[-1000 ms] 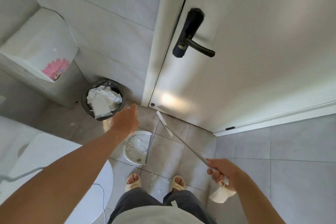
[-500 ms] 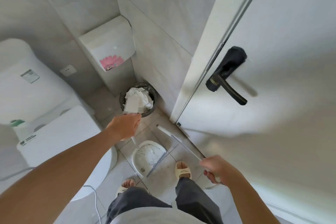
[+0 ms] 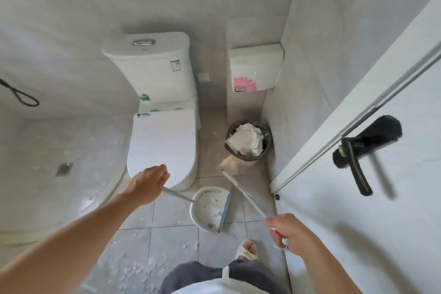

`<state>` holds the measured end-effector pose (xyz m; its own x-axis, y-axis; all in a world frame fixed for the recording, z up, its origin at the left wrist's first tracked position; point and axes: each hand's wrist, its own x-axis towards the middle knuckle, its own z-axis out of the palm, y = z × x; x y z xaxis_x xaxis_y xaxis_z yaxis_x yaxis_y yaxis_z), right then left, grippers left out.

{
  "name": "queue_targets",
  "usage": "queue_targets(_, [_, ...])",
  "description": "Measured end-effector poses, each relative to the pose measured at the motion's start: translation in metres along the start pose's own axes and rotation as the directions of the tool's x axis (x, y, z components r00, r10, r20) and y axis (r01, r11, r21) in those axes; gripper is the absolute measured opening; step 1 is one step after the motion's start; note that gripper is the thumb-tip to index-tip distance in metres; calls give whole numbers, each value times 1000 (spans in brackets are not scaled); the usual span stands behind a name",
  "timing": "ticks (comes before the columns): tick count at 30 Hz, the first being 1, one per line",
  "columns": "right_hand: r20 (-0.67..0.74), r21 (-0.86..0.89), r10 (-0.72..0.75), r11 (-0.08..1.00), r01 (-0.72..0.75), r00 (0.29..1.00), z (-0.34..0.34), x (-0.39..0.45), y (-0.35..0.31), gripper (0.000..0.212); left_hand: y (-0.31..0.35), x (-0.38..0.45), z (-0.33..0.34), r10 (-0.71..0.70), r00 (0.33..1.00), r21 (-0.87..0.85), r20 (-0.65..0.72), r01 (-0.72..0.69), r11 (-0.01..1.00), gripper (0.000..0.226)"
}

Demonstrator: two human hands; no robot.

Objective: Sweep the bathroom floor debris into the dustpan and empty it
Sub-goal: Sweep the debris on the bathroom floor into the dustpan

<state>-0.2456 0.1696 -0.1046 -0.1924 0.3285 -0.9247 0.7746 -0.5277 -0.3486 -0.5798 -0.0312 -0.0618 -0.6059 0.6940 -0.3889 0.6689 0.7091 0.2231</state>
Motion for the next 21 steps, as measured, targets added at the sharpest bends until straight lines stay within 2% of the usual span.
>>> queue_targets(2, [12,124,-7,992,6,1000,14,2,-8,9,-20,-26,0,-137,990,-132,-45,130,983,27])
queue_targets(4, [19,144,-18,989,15,1000,25,3,-15,10,-33,-48,0,-244,966,-210,-83,222,952,30])
queue_targets(10, [2,-23,-106,994,106,994,75,-18,-34,13,-80,-125,11,-493,855,-445,-162,383,810,33])
queue_targets(13, [9,-47,-121,992,121,993,89,-26,-48,15,-96,-146,11,-570,804,-498,-168,430,753,32])
queue_targets(17, [113,165,-93,984,74,989,89,-25,-73,10,-106,-155,5,-615,765,-483,-192,472,738,31])
queue_targets(21, [175,240,-108,969,64,979,90,-10,-105,11,-109,-154,5,-674,718,-505,-177,521,688,31])
